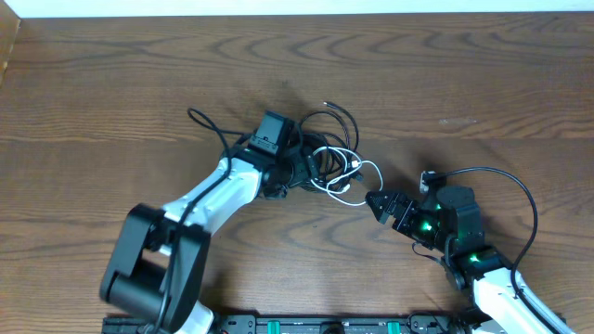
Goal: Untangle cables
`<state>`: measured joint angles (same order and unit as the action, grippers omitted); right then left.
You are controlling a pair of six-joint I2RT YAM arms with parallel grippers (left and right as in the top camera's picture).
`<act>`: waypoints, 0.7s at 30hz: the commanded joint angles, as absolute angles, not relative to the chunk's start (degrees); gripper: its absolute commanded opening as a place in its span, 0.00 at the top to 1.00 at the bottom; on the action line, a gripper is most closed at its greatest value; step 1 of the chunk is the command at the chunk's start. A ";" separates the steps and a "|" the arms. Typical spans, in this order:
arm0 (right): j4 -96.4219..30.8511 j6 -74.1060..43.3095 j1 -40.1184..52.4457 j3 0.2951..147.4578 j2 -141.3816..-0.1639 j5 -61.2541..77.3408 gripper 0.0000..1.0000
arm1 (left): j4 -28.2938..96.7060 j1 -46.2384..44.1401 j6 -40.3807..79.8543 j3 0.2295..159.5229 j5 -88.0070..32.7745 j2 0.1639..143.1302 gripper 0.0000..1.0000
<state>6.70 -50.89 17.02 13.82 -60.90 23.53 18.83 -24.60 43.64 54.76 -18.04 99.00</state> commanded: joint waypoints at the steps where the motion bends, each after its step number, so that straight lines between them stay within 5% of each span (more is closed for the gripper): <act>1: 6.63 -51.40 17.72 14.24 -61.04 22.59 0.01 | 18.52 -24.60 56.82 54.43 -13.58 101.89 0.18; 5: 6.66 -51.37 17.72 14.24 -61.04 22.57 0.01 | 18.55 -24.62 65.06 54.43 -12.40 103.20 0.45; 8: 6.63 -51.37 17.67 14.24 -61.04 22.39 0.01 | 17.78 -24.62 66.52 54.43 -12.49 103.20 0.45; 10: 6.63 -51.35 17.67 14.24 -61.04 22.37 0.01 | 16.71 -24.62 66.46 54.43 -13.50 103.18 0.39; 15: 6.63 -51.37 17.67 14.24 -61.04 21.50 0.01 | 12.67 -24.62 64.73 54.43 -17.76 103.15 0.03; 21: 6.57 -51.37 17.67 14.24 -61.04 21.52 0.01 | 12.51 -24.56 67.61 54.46 -15.75 103.07 0.02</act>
